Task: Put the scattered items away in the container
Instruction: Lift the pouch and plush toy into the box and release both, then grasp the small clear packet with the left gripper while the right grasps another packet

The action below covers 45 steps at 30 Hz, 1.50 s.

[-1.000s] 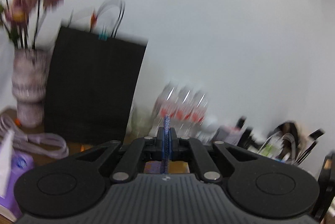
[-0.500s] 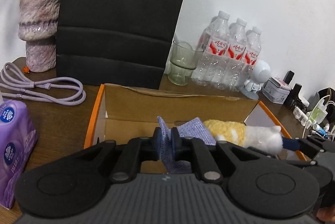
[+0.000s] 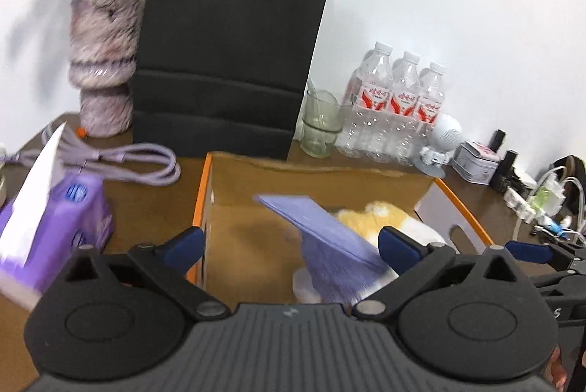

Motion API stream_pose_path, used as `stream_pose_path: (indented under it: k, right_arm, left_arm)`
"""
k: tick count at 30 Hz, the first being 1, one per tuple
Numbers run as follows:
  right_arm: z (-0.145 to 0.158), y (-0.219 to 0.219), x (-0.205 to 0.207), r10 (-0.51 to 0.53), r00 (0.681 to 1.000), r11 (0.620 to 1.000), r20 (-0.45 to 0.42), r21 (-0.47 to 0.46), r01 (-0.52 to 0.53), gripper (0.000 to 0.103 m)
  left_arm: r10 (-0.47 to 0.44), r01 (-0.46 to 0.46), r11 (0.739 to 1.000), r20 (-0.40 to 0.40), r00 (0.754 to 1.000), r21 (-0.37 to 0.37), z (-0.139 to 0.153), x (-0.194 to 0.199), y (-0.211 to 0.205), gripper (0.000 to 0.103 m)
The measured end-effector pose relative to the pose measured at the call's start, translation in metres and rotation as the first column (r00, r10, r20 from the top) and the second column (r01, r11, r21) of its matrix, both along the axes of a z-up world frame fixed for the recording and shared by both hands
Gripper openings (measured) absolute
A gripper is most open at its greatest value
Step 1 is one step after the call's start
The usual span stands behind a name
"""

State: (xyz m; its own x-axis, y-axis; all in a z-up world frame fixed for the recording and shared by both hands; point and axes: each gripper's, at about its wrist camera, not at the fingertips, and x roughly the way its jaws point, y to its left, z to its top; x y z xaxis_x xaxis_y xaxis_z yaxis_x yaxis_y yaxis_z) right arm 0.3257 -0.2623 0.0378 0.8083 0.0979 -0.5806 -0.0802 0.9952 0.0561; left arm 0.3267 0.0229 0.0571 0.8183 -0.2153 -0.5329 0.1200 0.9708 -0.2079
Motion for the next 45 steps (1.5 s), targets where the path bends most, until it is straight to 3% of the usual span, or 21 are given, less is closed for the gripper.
stream_pose_path:
  k: [6,11,17,21,24,30,41,44,45]
  right_arm:
    - [0.005,0.002,-0.075,0.032,0.998,0.999,0.046,-0.043,-0.030,0.103]
    - [-0.009,0.005,-0.135,0.042,0.998,0.998,0.043,-0.057,-0.040,0.103]
    - [-0.036,0.015,-0.195,0.020,0.999,0.998,0.040,-0.067,-0.017,0.103]
    - [-0.051,0.019,-0.226,-0.002,0.999,1.000,0.032,-0.030,0.003,0.103]
    - [-0.061,0.020,-0.241,0.003,1.000,1.000,0.002,0.016,-0.003,0.103]
    - [-0.068,0.025,-0.251,-0.001,1.000,1.000,-0.001,-0.017,0.001,0.103]
    - [-0.072,0.007,-0.236,-0.067,0.998,0.996,0.007,-0.057,0.067,0.102]
    - [-0.073,0.000,-0.226,-0.092,0.996,0.993,0.006,-0.068,0.092,0.095]
    - [-0.073,-0.002,-0.221,-0.097,0.995,0.992,0.005,-0.077,0.097,0.094]
  left_arm:
    - [0.026,-0.025,0.998,-0.020,0.999,0.050,-0.011,-0.070,0.011,0.103]
    - [-0.050,0.050,0.999,-0.028,0.998,-0.016,-0.031,-0.129,0.021,0.103]
    - [-0.001,0.001,0.997,0.000,1.000,0.083,-0.047,-0.184,0.016,0.103]
    - [-0.005,0.005,0.999,-0.019,1.000,0.035,-0.056,-0.213,0.012,0.103]
    - [0.001,0.000,0.999,-0.050,0.999,0.035,-0.064,-0.225,0.005,0.103]
    - [-0.027,0.032,0.996,-0.060,0.998,0.087,-0.071,-0.234,-0.007,0.103]
    - [-0.020,0.030,0.986,-0.061,0.998,0.167,-0.071,-0.210,-0.036,0.103]
    - [-0.024,0.036,0.983,-0.068,0.997,0.179,-0.075,-0.200,-0.048,0.097]
    - [-0.021,0.033,0.985,-0.074,0.997,0.172,-0.077,-0.198,-0.049,0.089]
